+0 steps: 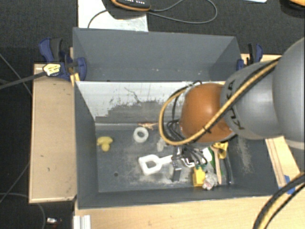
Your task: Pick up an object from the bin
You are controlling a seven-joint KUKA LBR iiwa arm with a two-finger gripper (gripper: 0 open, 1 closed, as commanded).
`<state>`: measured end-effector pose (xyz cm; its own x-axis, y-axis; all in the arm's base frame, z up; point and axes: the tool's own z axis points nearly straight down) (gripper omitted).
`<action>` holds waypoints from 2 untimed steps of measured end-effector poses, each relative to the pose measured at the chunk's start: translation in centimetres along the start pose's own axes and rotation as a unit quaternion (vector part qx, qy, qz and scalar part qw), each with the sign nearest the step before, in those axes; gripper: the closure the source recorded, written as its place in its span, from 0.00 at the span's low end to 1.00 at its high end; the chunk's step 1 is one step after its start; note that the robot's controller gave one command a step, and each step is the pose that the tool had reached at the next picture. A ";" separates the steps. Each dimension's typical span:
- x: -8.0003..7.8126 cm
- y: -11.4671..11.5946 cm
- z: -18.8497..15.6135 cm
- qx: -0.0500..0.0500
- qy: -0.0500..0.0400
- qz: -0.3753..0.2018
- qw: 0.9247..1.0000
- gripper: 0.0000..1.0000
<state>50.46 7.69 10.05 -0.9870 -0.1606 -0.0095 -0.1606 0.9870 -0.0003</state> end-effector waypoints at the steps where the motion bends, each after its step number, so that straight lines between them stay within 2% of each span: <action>1: -0.1 0.1 2.3 0.001 -0.002 0.074 0.997 0.00; 2: -0.6 0.1 3.0 0.000 -0.003 -0.013 1.000 1.00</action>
Offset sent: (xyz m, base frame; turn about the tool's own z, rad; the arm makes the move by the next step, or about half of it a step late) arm 0.0047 0.0023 -0.0305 -0.0268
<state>51.01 7.92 7.04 -0.9823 -0.1868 -0.0152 -0.1868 0.9824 -0.0004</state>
